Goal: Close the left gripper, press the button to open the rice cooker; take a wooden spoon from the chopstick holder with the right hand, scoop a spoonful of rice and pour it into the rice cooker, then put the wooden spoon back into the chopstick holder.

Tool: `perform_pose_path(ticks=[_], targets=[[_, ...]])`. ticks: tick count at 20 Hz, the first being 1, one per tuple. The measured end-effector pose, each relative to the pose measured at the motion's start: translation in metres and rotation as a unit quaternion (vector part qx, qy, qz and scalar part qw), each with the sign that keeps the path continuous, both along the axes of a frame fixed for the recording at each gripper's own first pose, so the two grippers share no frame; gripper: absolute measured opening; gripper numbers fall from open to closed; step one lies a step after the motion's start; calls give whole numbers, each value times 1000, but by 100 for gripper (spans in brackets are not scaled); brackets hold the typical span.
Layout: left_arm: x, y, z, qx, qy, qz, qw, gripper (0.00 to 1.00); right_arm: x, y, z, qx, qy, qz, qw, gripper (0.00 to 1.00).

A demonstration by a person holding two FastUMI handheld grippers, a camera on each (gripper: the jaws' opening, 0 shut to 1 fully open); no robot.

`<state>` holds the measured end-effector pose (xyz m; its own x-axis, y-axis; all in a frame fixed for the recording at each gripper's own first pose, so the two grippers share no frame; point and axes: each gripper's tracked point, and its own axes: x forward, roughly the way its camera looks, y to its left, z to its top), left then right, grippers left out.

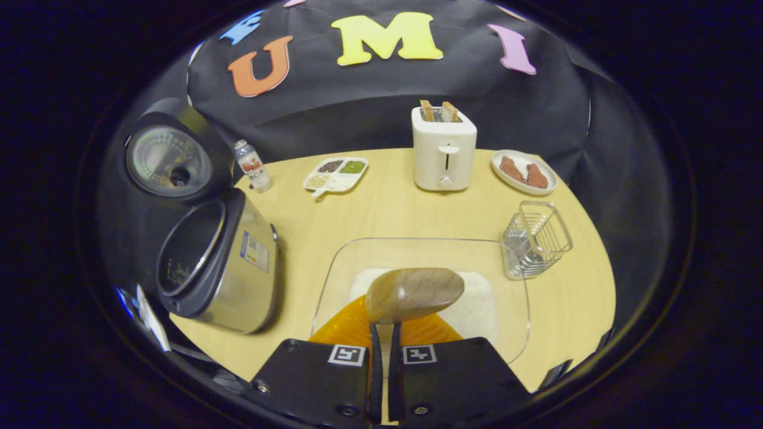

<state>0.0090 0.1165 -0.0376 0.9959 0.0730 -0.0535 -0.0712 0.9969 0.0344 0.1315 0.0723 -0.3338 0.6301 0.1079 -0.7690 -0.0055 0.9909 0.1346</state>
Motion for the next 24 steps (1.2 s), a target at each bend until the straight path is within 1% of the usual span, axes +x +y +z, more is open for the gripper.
perform_pose_path(ticks=[3, 5, 9, 11, 14, 17, 21, 23, 24], targets=[[1, 0, -1, 0, -1, 5, 1000, 94, 2, 3, 1, 43, 15, -10, 999, 10], [1, -2, -2, -2, 1, 6, 1000, 95, 2, 1, 5, 83, 21, -23, 996, 10], [6, -14, 1, -7, -4, 1, 1000, 95, -2, -13, 5, 155, 38, -63, 985, 9], [9, -23, 1, -5, -5, -6, 1000, 95, -4, -23, 5, 180, 42, -78, 980, 9], [12, -39, 1, -1, -5, -19, 1000, 95, -4, -50, 12, 209, 27, -103, 972, 10], [19, -53, -1, -9, -1, -33, 999, 95, -4, -76, 23, 261, 14, -141, 955, 10], [26, -64, 1, -20, -2, -47, 999, 95, -8, -108, 45, 331, -6, -192, 924, 9], [30, -63, 2, -21, -4, -49, 999, 95, -10, -117, 60, 351, -20, -205, 914, 9], [32, -61, 2, -21, -4, -48, 999, 95, -9, -119, 69, 357, -28, -205, 911, 9]])
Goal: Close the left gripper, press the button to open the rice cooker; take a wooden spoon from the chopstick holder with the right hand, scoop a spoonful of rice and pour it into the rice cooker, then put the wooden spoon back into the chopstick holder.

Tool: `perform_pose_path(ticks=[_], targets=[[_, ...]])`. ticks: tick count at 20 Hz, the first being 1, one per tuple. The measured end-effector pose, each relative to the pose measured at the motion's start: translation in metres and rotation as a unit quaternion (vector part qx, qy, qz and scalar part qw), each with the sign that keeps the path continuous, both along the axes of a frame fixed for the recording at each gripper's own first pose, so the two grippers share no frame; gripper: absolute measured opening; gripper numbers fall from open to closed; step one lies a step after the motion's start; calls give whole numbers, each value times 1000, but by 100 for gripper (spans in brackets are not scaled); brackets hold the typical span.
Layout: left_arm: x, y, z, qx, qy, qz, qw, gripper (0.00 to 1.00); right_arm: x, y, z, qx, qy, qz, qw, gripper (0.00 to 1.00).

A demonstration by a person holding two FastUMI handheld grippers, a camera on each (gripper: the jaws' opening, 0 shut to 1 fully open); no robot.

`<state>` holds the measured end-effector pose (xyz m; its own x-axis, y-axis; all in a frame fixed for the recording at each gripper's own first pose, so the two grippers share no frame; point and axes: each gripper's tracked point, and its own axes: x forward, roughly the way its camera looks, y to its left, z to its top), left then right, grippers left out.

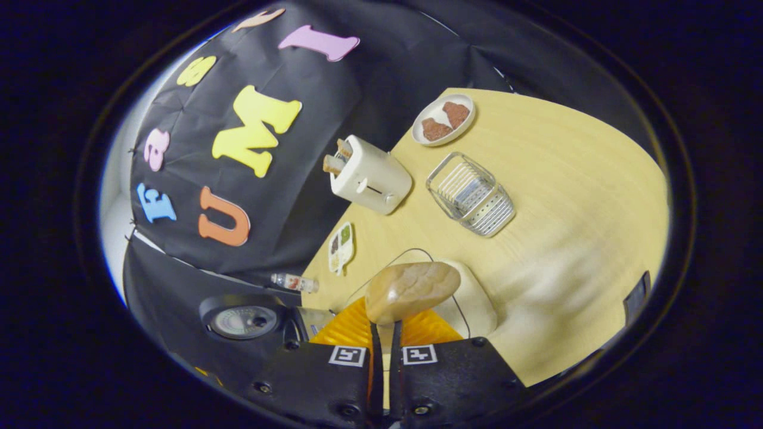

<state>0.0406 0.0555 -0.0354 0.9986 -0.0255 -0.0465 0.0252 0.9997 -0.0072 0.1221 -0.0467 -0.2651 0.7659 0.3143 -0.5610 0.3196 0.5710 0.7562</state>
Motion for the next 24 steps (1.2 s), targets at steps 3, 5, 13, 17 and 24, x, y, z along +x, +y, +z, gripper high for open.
perform_pose_path(ticks=[3, 5, 13, 17, 24], targets=[[1, 6, 0, 1, -1, 1, 1000, 95, -3, 11, 34, 7, -26, 5, 1000, 9], [-2, 12, 0, -1, -5, -1, 1000, 95, -4, 29, 55, 10, -39, 16, 999, 9], [-24, 49, -8, 1, -4, 20, 1000, 95, 19, 165, 114, 17, -68, 131, 989, 10], [-35, 64, -12, -1, 0, 33, 999, 95, 38, 228, 116, 5, -72, 180, 981, 9], [-60, 84, -13, -25, 6, 77, 997, 95, 58, 292, 96, -86, -86, 229, 966, 9]])
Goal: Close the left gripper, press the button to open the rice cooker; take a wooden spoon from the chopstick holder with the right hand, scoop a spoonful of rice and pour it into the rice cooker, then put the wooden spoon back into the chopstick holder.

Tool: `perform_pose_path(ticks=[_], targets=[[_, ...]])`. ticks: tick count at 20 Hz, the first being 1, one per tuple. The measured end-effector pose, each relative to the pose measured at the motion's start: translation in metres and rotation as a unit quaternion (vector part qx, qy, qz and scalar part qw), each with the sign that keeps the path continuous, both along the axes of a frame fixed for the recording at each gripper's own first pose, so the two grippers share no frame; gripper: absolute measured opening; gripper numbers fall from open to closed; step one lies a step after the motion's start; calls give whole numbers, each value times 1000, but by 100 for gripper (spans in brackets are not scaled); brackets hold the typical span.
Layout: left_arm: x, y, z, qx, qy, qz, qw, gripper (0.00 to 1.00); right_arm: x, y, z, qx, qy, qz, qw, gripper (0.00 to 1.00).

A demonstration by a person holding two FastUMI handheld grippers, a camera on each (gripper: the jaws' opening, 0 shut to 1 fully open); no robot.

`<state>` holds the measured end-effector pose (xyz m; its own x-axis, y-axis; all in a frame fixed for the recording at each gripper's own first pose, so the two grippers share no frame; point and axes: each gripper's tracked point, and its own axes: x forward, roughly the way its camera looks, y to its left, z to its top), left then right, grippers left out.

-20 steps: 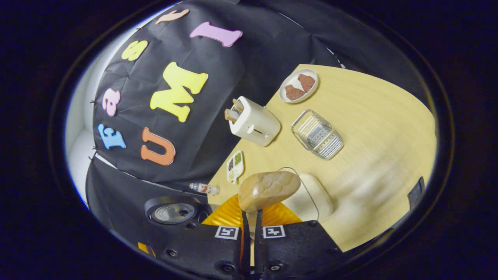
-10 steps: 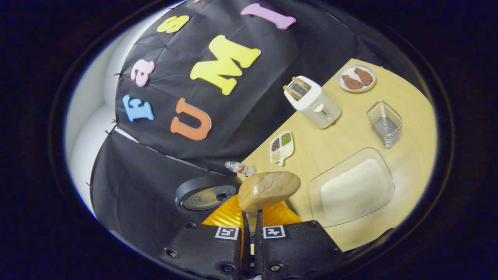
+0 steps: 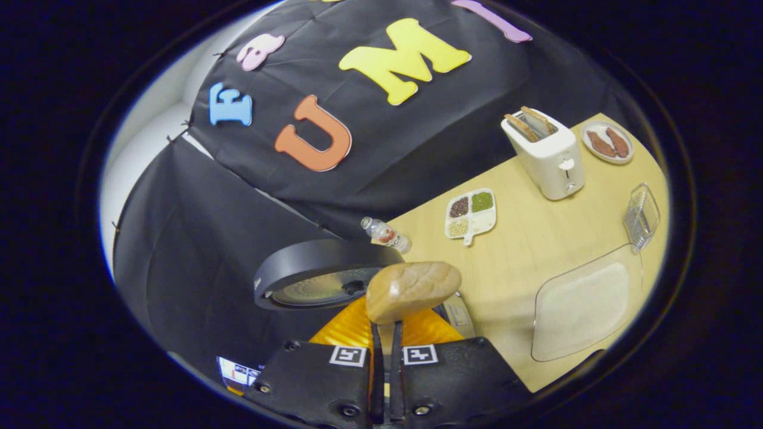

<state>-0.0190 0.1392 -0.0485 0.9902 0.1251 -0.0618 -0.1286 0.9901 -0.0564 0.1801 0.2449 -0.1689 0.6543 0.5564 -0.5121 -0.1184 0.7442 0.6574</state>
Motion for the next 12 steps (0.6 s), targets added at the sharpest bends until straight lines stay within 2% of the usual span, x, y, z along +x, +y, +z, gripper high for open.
perform_pose_path(ticks=[6, 12], targets=[[-11, 3, 2, 3, -2, 12, 1000, 94, -5, 24, -11, -73, -32, 34, 996, 9], [-18, 5, 1, -4, -8, 21, 1000, 94, -3, 35, -18, -115, -63, 50, 990, 9]])
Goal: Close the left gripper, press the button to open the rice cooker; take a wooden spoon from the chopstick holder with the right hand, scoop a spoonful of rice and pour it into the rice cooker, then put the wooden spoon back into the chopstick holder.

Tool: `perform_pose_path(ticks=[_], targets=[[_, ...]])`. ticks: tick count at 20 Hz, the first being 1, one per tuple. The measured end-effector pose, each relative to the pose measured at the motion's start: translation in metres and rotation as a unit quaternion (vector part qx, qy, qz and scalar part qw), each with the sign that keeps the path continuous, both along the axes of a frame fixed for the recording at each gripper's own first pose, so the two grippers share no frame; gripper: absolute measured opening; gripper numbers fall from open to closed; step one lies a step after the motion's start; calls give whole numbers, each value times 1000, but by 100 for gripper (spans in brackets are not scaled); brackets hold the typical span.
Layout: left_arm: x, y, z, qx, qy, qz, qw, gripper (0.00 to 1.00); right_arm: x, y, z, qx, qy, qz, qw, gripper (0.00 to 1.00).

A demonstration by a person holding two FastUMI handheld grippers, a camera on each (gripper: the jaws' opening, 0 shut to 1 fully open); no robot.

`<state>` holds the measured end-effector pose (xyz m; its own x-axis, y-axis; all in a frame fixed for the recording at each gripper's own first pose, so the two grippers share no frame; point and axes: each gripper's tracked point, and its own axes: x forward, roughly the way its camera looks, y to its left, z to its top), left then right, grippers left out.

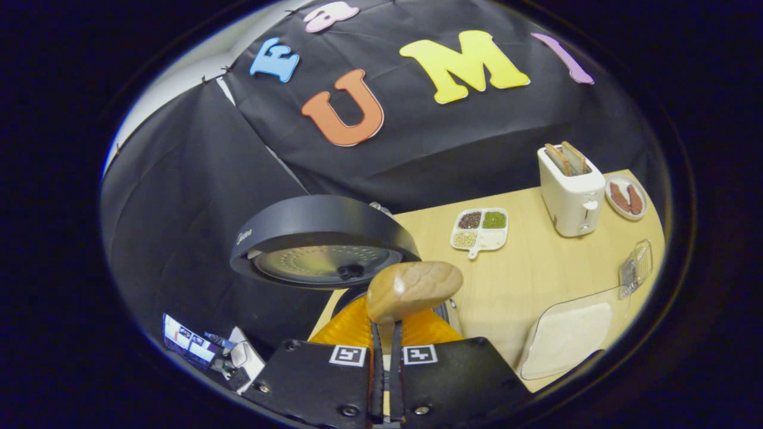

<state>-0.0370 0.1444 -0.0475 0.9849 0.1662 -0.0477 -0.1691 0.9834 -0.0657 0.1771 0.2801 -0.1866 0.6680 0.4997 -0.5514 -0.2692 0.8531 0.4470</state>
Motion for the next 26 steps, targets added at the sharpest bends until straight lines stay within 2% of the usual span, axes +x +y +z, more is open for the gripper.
perform_pose_path(ticks=[9, 17, 18, 22, 26], targets=[[-11, 3, 0, -8, -3, 8, 1000, 95, 4, 4, -2, -73, -49, 20, 996, 9], [-15, -2, -1, -8, -4, 4, 1000, 95, 0, 16, 8, -140, -114, 56, 982, 9], [-16, -2, -1, -8, -5, 3, 1000, 95, -2, 17, 9, -148, -122, 60, 980, 7], [-20, -6, 0, -12, -6, 0, 1000, 95, -9, 24, 18, -190, -166, 86, 964, 9], [-19, -9, 0, -12, -5, -5, 1000, 95, -19, 38, 34, -237, -228, 121, 937, 9]])
